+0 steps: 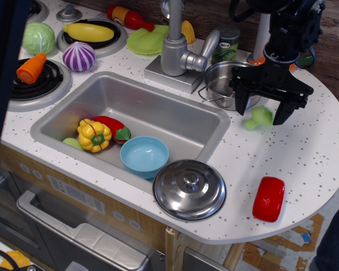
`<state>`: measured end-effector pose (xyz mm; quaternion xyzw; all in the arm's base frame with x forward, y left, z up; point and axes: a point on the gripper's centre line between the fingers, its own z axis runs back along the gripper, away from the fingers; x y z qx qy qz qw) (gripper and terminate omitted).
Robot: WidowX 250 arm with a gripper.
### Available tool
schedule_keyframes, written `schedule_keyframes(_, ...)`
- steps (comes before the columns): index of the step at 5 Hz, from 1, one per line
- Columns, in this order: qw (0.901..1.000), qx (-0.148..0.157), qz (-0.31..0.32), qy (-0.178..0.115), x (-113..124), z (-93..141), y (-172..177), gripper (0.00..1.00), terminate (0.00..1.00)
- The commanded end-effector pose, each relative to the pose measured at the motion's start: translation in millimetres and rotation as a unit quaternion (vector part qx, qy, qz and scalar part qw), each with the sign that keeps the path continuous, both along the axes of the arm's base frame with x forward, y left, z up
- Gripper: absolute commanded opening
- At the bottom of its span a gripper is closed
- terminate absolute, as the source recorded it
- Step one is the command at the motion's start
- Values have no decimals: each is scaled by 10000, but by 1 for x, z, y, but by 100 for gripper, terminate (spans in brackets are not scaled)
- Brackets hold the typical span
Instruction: Take broccoli out of pan
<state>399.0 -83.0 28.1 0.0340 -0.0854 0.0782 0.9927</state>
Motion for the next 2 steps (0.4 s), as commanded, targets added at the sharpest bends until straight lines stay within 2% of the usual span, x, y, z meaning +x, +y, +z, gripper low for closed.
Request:
schedule_keyframes(1, 9992, -115, 102, -365, 6, 27, -2, 100, 0)
schedule_keyframes(2, 9992, -115, 102, -365, 6, 27, -2, 100, 100)
